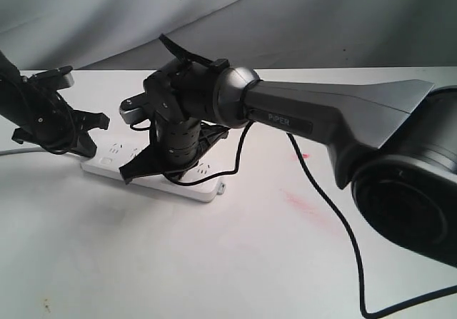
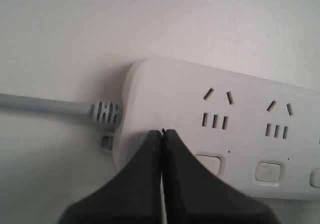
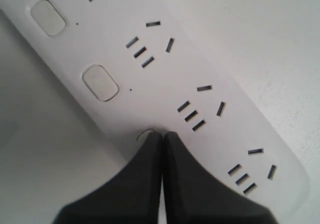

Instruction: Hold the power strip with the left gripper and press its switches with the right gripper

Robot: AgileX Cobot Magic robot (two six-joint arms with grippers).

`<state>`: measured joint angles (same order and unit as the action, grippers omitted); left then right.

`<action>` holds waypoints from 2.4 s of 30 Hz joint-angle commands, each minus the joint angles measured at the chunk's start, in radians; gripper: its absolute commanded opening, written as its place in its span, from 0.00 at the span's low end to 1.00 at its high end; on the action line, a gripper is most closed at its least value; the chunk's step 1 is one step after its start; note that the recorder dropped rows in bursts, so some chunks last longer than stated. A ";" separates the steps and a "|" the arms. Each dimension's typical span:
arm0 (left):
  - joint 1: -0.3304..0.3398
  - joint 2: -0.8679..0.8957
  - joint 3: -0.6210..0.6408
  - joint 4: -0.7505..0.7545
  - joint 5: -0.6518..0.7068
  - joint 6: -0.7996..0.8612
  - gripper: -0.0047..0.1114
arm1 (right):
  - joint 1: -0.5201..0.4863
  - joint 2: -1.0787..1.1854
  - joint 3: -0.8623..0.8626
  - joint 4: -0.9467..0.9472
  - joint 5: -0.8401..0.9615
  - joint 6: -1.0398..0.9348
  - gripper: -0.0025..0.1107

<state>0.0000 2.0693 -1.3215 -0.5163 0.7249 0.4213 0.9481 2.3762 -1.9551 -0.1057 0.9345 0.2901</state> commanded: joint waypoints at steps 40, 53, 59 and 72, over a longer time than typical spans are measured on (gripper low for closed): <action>0.000 0.003 -0.003 -0.002 -0.008 -0.002 0.04 | 0.050 0.043 -0.097 -0.084 0.074 0.051 0.02; 0.000 0.003 -0.003 -0.002 -0.008 -0.002 0.04 | 0.050 0.054 -0.152 -0.070 0.009 0.055 0.02; 0.000 0.003 -0.003 -0.002 -0.008 -0.002 0.04 | 0.050 0.064 -0.152 -0.066 -0.032 0.062 0.02; 0.000 0.003 -0.003 -0.002 -0.008 -0.002 0.04 | 0.050 0.104 -0.152 -0.072 -0.025 0.066 0.02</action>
<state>0.0000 2.0693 -1.3215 -0.5163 0.7231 0.4213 0.9977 2.4645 -2.1016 -0.1792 0.8999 0.3504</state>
